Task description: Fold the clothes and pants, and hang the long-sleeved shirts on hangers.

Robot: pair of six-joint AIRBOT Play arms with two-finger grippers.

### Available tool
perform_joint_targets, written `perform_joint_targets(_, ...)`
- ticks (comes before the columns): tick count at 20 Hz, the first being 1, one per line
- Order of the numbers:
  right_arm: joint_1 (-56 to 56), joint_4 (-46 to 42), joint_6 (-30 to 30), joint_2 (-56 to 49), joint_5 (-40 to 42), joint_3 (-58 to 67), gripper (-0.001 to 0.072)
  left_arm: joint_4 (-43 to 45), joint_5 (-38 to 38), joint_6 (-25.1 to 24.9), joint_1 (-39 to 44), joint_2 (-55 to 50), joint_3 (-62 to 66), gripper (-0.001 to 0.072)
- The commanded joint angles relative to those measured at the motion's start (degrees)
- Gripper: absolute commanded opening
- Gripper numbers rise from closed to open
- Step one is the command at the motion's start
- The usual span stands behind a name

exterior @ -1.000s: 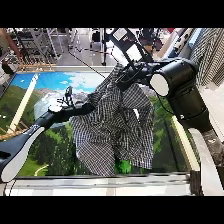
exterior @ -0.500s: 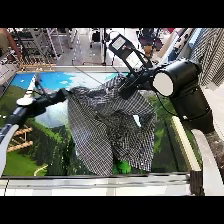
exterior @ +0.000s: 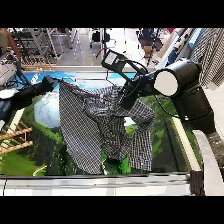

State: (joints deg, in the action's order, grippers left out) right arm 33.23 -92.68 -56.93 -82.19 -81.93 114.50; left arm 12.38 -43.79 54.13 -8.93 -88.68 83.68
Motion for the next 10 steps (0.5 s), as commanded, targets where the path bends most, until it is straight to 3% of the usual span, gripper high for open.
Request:
perform_joint_targets(1,0.0,-3.3,2.2,0.0,-2.4,-1.6,0.0021,0.0,-6.8,0.7,-1.4,0.1,0.5,0.0014)
perform_joint_targets(5,0.0,-7.0,-0.1,-0.6,-2.0,-6.2,0.0021,0.0,-17.9,0.8,-4.2,0.1,0.5,0.0014)
perform_joint_targets(10,0.0,-14.4,-0.8,-4.5,-2.0,-9.1,0.0021,-0.9,-24.9,0.8,-5.2,0.3,0.5,0.0014)
